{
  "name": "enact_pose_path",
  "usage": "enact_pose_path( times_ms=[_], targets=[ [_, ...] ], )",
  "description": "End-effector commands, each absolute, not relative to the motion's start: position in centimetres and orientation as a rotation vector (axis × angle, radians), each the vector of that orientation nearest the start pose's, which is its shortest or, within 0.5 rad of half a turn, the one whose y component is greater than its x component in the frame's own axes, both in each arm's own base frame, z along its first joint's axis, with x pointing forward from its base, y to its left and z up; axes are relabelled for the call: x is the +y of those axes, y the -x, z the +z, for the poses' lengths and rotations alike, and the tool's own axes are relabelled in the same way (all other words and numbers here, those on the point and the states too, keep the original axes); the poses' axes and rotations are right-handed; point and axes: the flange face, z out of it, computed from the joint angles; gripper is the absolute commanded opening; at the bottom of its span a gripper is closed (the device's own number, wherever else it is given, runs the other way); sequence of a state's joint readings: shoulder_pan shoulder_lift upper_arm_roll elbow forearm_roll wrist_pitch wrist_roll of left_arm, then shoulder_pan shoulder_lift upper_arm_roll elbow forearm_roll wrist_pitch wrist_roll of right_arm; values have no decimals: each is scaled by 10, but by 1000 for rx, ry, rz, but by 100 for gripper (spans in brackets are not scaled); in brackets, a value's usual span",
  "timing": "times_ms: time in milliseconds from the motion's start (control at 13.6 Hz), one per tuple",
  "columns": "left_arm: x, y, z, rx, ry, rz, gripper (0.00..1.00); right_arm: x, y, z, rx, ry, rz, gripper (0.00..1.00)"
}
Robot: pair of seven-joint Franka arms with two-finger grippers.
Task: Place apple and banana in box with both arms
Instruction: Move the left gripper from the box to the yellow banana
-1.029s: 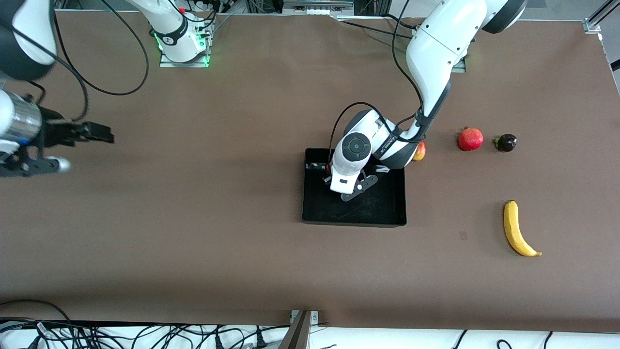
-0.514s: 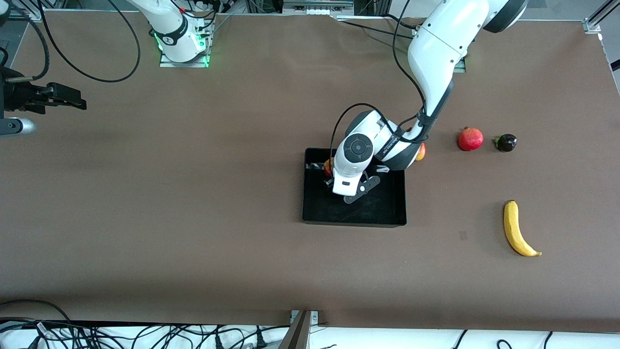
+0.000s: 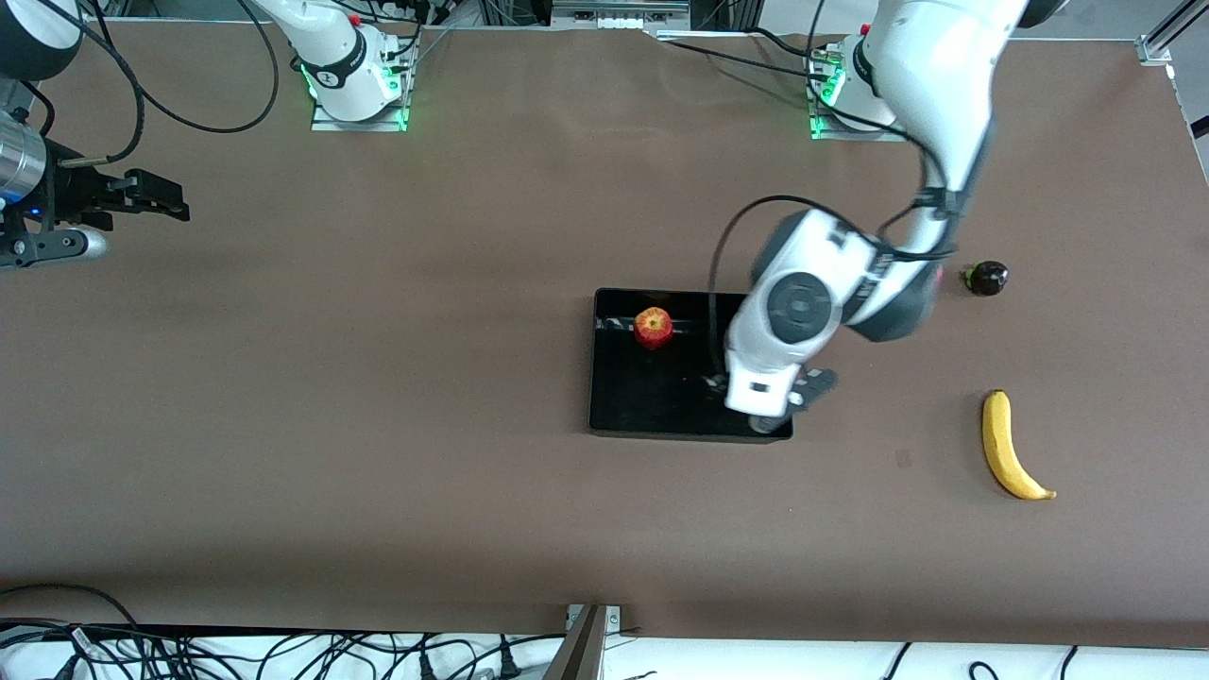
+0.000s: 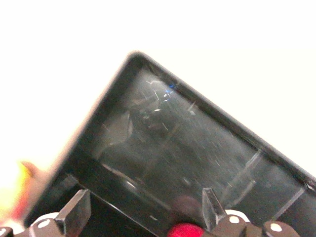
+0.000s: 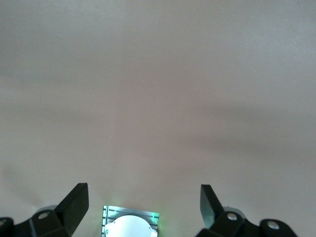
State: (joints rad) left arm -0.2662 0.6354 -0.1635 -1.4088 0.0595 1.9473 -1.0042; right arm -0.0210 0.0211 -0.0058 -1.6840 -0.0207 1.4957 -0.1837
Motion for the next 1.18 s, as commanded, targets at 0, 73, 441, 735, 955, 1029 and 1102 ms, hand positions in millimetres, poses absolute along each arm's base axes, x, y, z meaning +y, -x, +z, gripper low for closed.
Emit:
enact_pose_path(
  times_ms=[0,73,441,735,955,1029,1102],
  targets=[
    [-168,-682,337,-703,3037,178,100,-8,-538,556,-316,3128,379,100],
    [-129,-690,337,-637,3060,182,100,-9,-534,554,-311,3128,419,100],
    [23,-710,304,-293,3060,139,100,-21,-529,552,-381,3123,483,100],
    [83,-714,250,-134,3047,87,100,-30,-526,552,-420,3140,533,100],
    [109,-710,228,6,3019,92,100,-32,-522,552,-432,3143,575,100],
    [114,-708,217,27,3007,101,100,-34,-519,551,-431,3144,614,100],
    [121,-707,212,37,3000,89,100,-37,-520,552,-434,3156,618,100]
  ],
)
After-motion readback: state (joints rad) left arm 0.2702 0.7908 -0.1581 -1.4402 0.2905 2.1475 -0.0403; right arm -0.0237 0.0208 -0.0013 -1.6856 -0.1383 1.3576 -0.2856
